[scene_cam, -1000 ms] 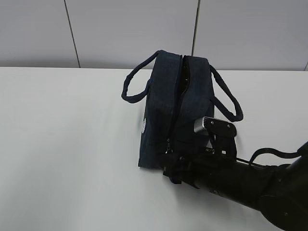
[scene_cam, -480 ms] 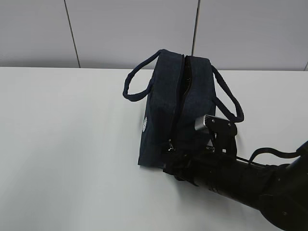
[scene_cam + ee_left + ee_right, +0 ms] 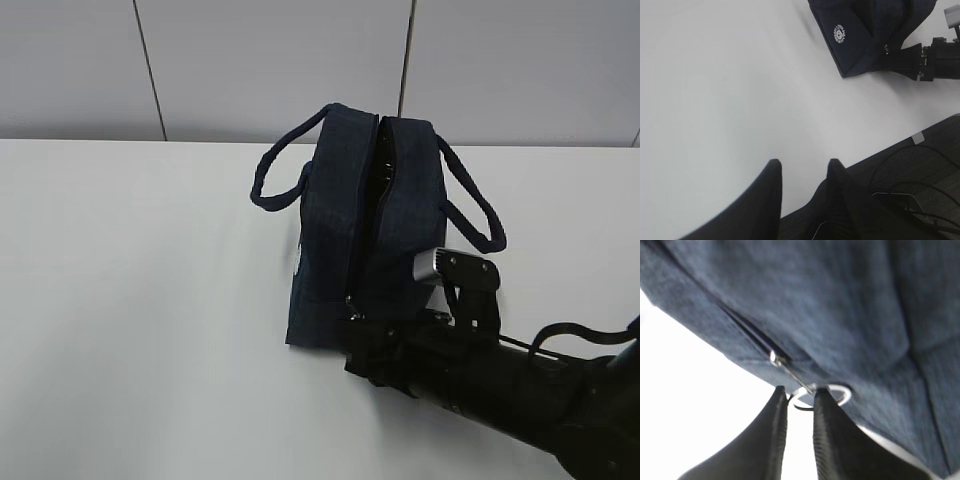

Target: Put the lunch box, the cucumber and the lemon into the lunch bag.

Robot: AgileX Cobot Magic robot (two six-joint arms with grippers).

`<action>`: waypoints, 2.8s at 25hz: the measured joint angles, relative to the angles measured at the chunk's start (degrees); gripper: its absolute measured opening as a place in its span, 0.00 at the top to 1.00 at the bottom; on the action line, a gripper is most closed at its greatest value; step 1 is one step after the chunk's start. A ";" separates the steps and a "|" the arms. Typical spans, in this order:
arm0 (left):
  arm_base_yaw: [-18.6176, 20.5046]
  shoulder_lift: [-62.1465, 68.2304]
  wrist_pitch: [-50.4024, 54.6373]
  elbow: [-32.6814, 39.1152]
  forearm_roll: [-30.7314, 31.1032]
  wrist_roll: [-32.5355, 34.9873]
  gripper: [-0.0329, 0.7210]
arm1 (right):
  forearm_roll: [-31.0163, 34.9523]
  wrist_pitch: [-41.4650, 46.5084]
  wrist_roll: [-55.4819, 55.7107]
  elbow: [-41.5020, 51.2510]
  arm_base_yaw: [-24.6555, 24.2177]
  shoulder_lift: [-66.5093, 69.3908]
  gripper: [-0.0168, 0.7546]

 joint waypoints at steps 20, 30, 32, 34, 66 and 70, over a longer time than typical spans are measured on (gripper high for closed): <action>0.00 0.00 0.00 0.00 0.49 0.00 0.69 | -2.25 -7.62 -2.07 5.67 0.00 0.00 0.78; 0.00 0.00 0.00 0.00 0.49 0.00 0.69 | -2.71 -9.29 -11.65 5.67 0.00 0.00 0.46; 0.00 0.00 0.00 0.00 0.49 0.00 0.69 | -3.34 -10.56 -14.91 5.67 0.00 0.00 0.46; 0.00 0.00 0.00 0.00 0.49 0.00 0.69 | -4.14 -11.14 -16.55 5.67 0.00 0.00 0.47; 0.00 0.00 0.00 0.00 0.74 0.00 0.69 | -4.32 -10.21 -14.99 6.78 0.00 0.00 0.49; 0.00 0.00 0.00 0.00 0.74 0.00 0.69 | -2.92 -7.82 -14.14 6.78 0.00 0.00 0.48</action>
